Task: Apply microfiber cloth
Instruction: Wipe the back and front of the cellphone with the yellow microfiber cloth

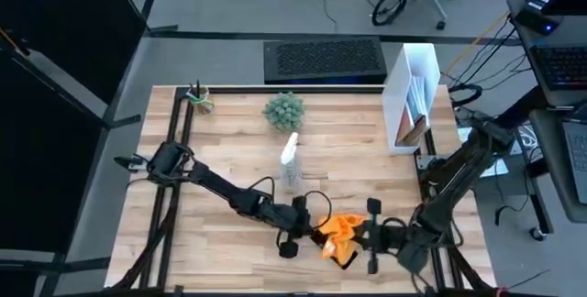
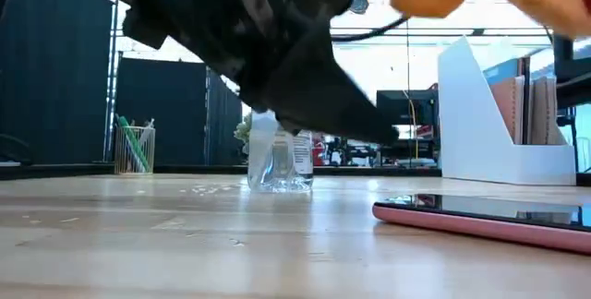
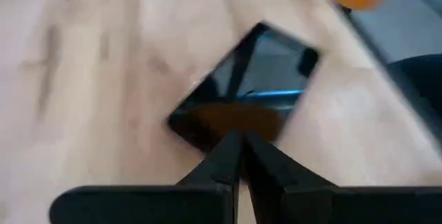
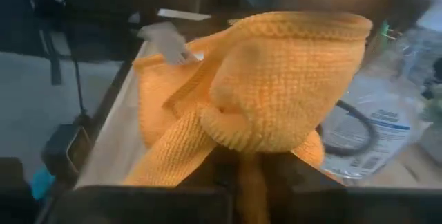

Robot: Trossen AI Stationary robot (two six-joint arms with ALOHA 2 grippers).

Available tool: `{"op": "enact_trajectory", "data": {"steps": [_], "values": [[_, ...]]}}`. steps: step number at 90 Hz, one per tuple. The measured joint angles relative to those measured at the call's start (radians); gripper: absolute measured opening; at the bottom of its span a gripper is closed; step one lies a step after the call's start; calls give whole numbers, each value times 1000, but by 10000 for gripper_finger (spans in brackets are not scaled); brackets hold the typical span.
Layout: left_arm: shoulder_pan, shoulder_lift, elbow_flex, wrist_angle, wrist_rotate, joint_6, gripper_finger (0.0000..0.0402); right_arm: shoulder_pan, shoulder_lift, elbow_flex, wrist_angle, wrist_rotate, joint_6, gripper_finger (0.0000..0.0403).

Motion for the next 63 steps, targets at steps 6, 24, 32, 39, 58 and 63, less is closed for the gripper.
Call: {"op": "enact_trajectory", "data": {"steps": [6,24,32,39,58,63], "values": [[-3,25,0,33,14,-1,6,0,5,0,-15,2,23,9],[-8,127,40,96,48,0,6,-26,111,0,-11,5,82,9],[2,146,60,90,55,-1,6,-40,174,0,8,6,92,9],[10,155,64,97,62,-8,6,-52,232,0,35,14,93,9],[22,154,66,48,62,-28,6,-39,348,0,17,-37,149,9],[26,154,66,35,64,-29,6,-25,371,0,8,-77,197,9]]}}
